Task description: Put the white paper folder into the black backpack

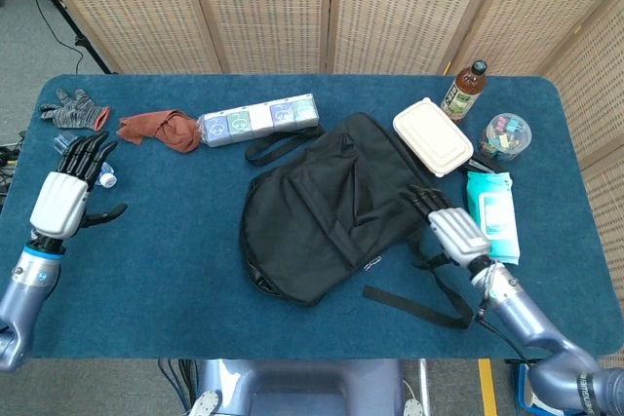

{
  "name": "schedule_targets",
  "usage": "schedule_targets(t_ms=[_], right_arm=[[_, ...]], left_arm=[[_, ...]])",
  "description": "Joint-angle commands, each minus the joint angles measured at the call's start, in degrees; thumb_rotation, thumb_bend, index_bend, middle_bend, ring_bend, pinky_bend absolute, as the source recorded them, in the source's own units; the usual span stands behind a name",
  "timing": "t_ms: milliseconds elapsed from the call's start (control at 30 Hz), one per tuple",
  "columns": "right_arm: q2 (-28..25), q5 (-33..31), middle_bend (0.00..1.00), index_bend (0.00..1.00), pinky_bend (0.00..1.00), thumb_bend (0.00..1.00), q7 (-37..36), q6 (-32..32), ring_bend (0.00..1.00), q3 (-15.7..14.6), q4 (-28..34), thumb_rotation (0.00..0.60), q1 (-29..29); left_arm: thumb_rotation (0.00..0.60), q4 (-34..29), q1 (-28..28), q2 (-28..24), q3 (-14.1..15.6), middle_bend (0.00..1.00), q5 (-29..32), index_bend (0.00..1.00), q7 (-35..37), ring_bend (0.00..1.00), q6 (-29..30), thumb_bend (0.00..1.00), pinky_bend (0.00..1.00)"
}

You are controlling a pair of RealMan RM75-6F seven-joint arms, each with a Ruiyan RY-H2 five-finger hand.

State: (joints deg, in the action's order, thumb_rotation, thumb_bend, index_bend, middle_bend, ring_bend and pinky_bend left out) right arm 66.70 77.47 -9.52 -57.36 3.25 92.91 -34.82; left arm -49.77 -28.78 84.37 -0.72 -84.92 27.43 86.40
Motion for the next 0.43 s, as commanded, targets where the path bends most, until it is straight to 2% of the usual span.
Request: schedule_targets(t_ms=[33,233,433], right_arm=[[0.3,4.2,0.00,0.00,0.00,0.00,0.7,-6.0,0.00,-2.2,-7.0,0.600,4.6],[1.7,6.7,0.00,0.00,0.00,0.00,2.0,-15.2,0.00,-2.7,-13.5,0.600,10.0],[1.5,7.4,0.00,0.00,0.00,0.00,4.0,-21.6,0.00,-3.1,-14.1,0.600,14.7]], left_arm=[[0.600,-17.1,5.6,-9.2,-0.4,0.00,5.2,0.00,-9.1,0.00,-3.2,0.14,0.03],[0.600,-27.0,9.6,-13.5,-0.7,0.00,9.2,0.00,-15.0,0.00,-3.7,0.14,0.01],[0.600,-32.9,13.1,-15.4,-0.6,0.00,12.5,0.00,-19.6,0.00,-3.9,0.14,0.00]])
